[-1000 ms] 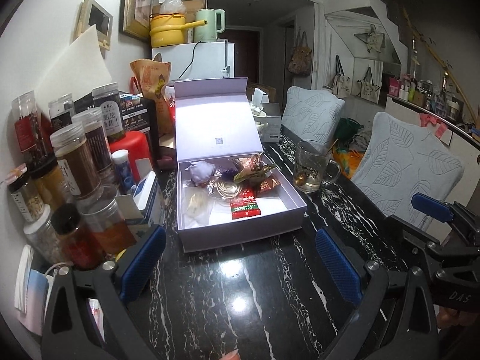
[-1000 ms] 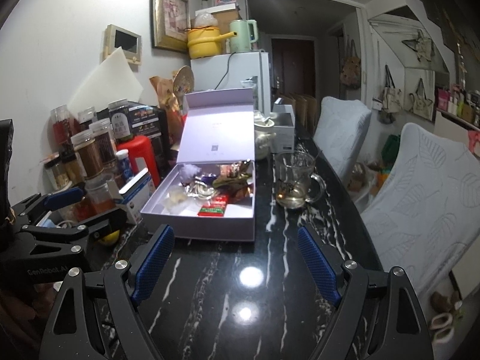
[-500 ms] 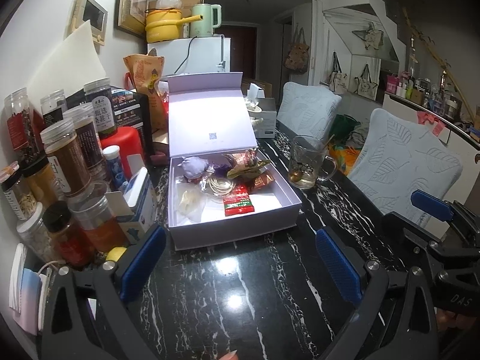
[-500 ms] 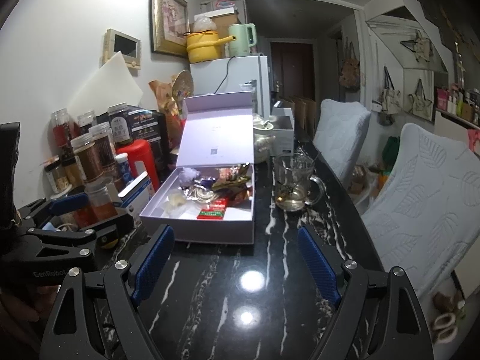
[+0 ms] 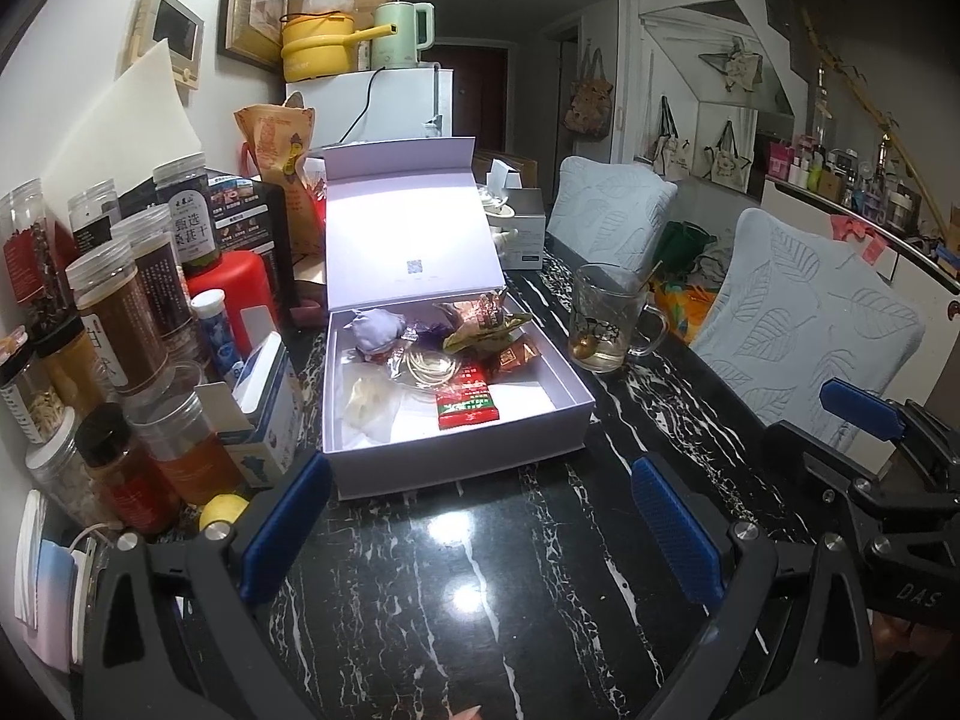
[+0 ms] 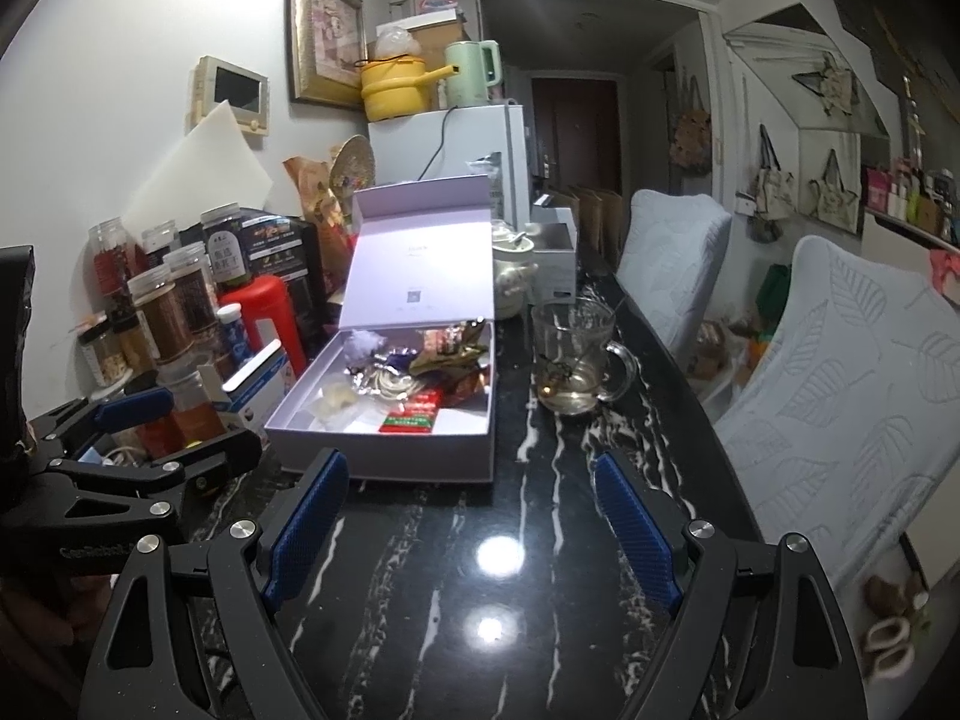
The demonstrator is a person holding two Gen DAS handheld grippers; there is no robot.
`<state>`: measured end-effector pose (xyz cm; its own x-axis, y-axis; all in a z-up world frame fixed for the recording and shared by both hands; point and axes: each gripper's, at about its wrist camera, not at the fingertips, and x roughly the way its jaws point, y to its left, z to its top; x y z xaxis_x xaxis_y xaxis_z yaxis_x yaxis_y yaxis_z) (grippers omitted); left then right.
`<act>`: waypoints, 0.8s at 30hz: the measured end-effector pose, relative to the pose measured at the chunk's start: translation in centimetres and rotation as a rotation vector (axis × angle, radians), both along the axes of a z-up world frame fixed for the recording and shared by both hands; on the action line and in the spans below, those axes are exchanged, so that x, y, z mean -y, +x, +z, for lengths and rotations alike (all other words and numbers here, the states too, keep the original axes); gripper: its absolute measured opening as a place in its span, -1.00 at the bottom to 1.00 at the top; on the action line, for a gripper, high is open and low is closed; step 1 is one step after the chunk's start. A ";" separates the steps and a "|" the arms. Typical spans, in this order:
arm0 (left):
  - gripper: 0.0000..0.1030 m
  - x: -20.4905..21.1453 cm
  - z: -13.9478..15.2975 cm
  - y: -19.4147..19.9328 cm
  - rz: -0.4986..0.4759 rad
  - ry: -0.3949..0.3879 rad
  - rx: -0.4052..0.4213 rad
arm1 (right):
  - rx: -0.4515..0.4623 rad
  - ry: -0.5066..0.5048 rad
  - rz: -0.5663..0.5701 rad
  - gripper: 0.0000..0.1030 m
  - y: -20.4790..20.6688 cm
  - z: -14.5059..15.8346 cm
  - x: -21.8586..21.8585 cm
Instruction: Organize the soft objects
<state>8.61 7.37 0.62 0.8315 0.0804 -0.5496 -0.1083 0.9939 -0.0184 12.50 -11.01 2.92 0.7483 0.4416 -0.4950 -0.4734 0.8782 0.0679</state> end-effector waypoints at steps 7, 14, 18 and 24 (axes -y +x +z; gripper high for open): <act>0.98 0.5 0.0 0.1 -0.008 0.005 0.000 | 0.002 -0.006 -0.004 0.66 0.2 0.1 0.1; 0.98 0.8 0.1 0.1 -0.020 0.011 -0.004 | 0.007 -0.011 -0.006 0.66 0.2 0.2 0.2; 0.98 0.9 0.1 0.2 -0.032 0.001 -0.009 | 0.010 -0.013 -0.009 0.66 0.1 0.2 0.2; 0.98 1.2 0.1 0.2 -0.037 0.002 -0.012 | 0.012 -0.013 -0.017 0.66 0.1 0.3 0.4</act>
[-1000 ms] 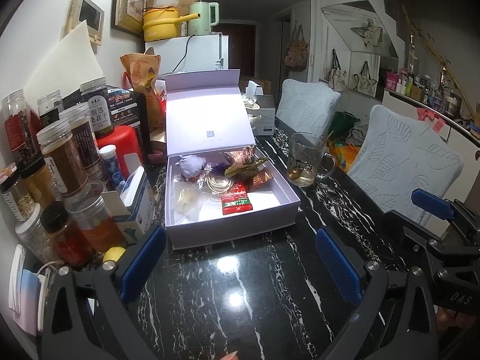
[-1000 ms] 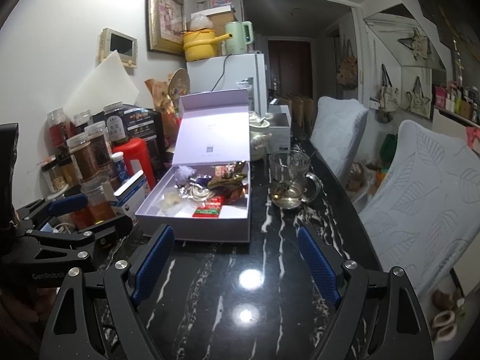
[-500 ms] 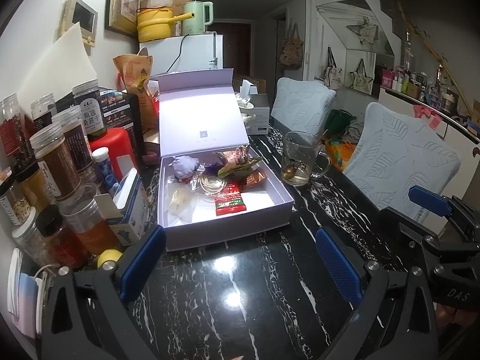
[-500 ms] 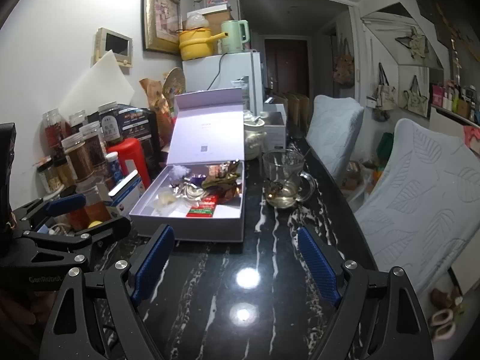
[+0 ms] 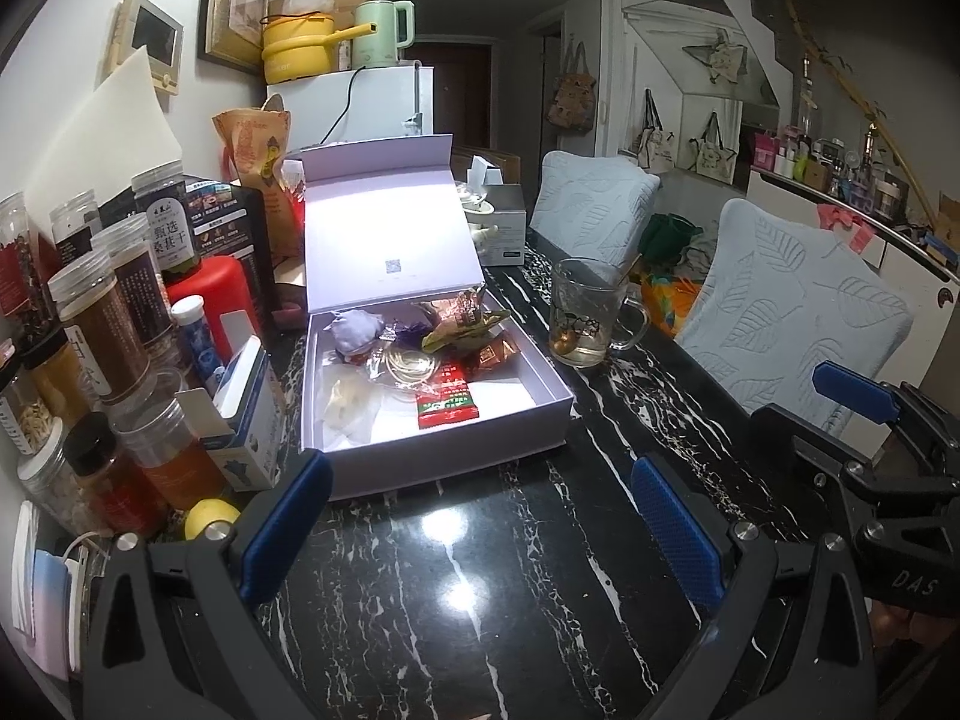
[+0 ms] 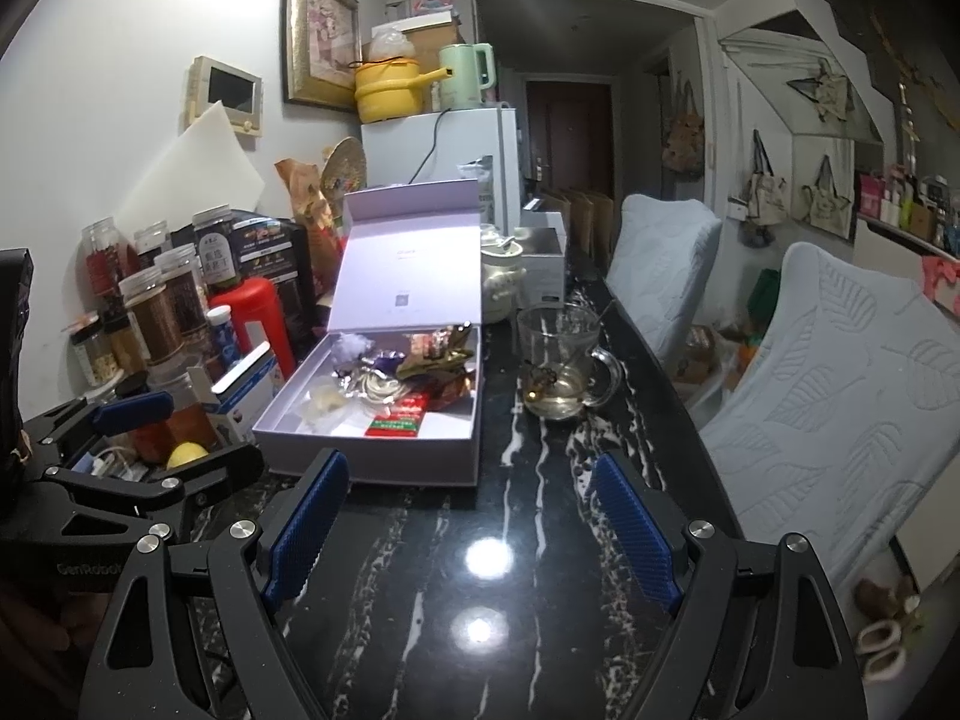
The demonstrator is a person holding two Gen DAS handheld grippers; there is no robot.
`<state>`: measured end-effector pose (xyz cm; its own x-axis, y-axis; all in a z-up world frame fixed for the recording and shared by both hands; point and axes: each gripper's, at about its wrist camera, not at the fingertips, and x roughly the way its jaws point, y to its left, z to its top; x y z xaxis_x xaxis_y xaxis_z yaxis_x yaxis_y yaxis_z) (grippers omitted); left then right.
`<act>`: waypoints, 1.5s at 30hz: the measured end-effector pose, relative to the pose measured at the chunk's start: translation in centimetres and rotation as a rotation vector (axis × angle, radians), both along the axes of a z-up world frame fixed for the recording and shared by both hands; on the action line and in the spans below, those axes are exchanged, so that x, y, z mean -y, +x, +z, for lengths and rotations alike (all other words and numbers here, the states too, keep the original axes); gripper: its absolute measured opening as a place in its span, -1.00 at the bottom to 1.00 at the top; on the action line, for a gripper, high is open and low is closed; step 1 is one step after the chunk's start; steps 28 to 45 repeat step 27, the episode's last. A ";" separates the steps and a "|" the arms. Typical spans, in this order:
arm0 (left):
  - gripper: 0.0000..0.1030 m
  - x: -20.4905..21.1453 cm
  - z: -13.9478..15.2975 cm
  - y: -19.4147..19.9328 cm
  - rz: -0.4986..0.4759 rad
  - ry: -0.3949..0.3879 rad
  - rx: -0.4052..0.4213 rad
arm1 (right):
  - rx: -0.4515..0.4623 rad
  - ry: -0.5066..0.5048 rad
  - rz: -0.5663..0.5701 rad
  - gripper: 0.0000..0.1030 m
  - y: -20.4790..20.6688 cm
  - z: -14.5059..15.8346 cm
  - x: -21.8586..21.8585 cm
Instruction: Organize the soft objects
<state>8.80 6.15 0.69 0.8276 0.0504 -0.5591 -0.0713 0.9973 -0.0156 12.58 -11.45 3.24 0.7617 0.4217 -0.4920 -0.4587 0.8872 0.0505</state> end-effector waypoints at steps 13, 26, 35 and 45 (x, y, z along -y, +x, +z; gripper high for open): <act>0.98 0.5 -0.4 0.3 -0.011 0.004 -0.017 | -0.015 -0.003 -0.015 0.66 0.1 -0.4 0.6; 0.98 0.7 -1.0 0.7 -0.020 -0.003 -0.039 | -0.032 -0.004 -0.025 0.66 0.5 -0.9 0.8; 0.98 0.7 -1.1 0.8 -0.020 -0.006 -0.043 | -0.032 -0.004 -0.025 0.66 0.5 -0.9 0.9; 0.98 0.7 -1.1 0.8 -0.020 -0.006 -0.043 | -0.032 -0.004 -0.025 0.66 0.5 -0.9 0.9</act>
